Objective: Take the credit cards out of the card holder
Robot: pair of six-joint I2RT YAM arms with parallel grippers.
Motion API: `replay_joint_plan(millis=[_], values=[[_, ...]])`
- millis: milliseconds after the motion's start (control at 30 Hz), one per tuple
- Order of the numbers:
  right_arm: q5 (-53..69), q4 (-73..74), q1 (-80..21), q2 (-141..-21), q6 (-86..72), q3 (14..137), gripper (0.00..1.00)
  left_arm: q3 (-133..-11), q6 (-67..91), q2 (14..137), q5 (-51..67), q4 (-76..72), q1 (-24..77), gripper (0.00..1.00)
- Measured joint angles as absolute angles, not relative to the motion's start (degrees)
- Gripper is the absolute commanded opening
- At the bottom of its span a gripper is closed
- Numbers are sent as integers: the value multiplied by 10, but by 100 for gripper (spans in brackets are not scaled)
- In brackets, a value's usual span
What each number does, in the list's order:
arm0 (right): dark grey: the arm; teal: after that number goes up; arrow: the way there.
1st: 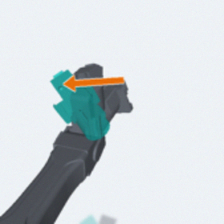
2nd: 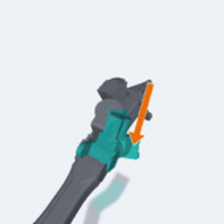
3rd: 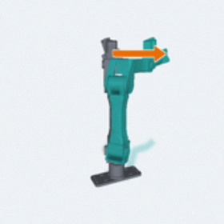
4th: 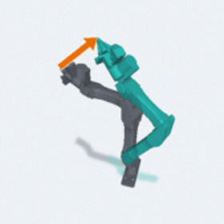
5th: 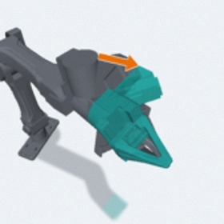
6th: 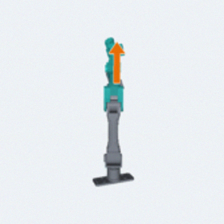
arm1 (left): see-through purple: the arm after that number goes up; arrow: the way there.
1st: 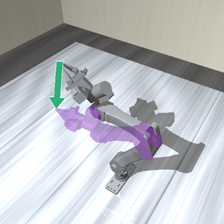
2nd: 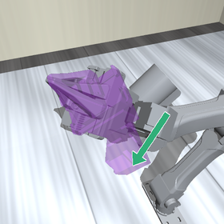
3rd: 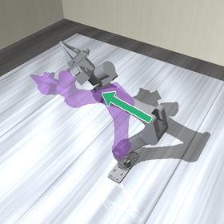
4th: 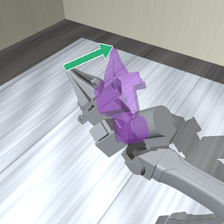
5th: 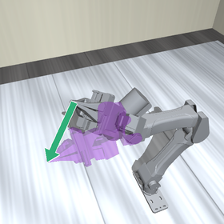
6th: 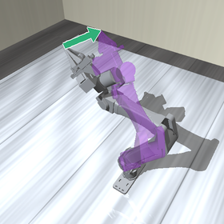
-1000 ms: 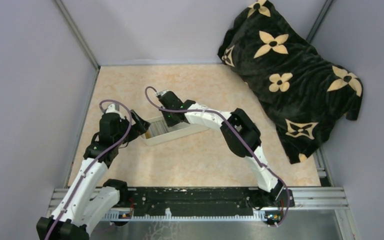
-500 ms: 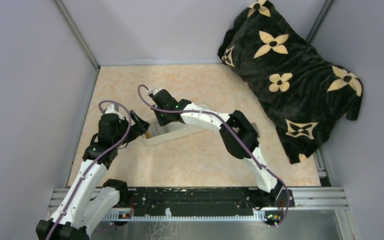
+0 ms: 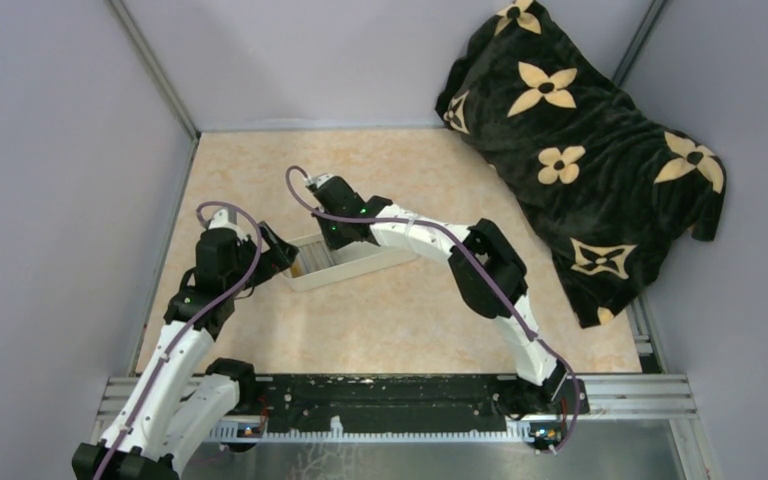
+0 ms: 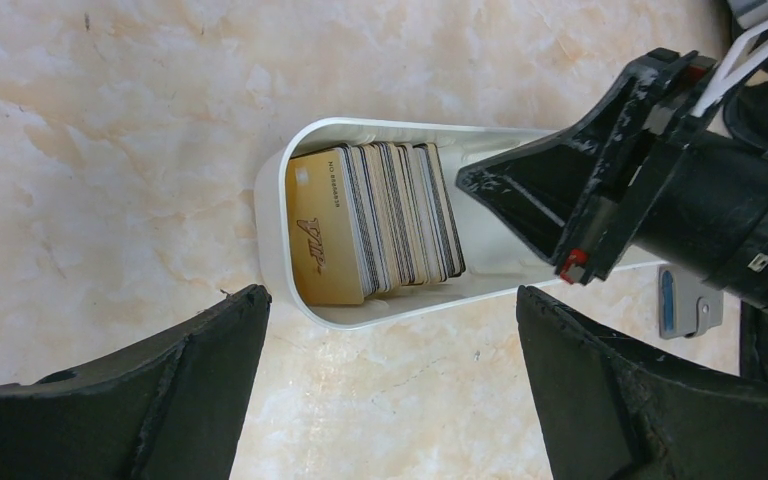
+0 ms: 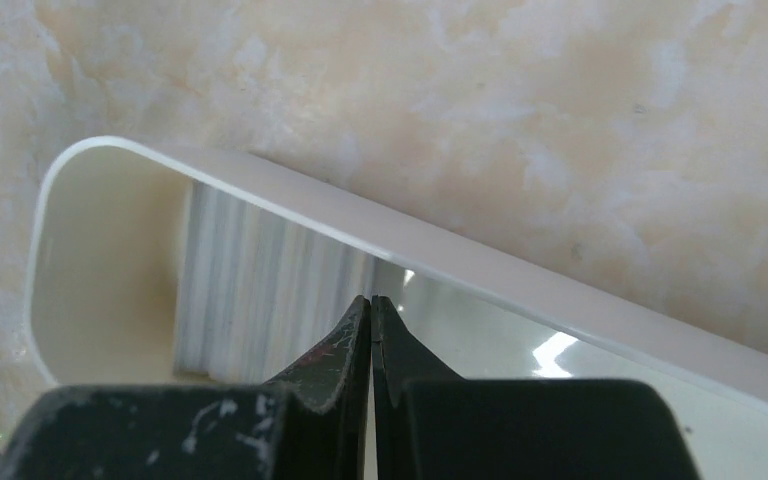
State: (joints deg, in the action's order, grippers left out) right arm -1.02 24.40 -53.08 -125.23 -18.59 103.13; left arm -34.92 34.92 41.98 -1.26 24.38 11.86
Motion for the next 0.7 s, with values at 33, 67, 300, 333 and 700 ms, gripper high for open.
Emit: replay_joint_plan(millis=[33,67,300,333,700], values=[[-10,243,-526,-1247,-186,1023,3,-349,349,421,-13,244,119,98],[-10,241,-518,-1241,-187,1015,3,-349,349,422,-13,244,119,98],[-21,241,-477,-1233,-186,985,4,-349,349,429,-11,243,119,98],[-21,241,-476,-1233,-185,983,4,-349,349,429,-10,243,119,98],[-9,231,-485,-1241,-186,985,4,-349,349,430,-10,244,119,98]])
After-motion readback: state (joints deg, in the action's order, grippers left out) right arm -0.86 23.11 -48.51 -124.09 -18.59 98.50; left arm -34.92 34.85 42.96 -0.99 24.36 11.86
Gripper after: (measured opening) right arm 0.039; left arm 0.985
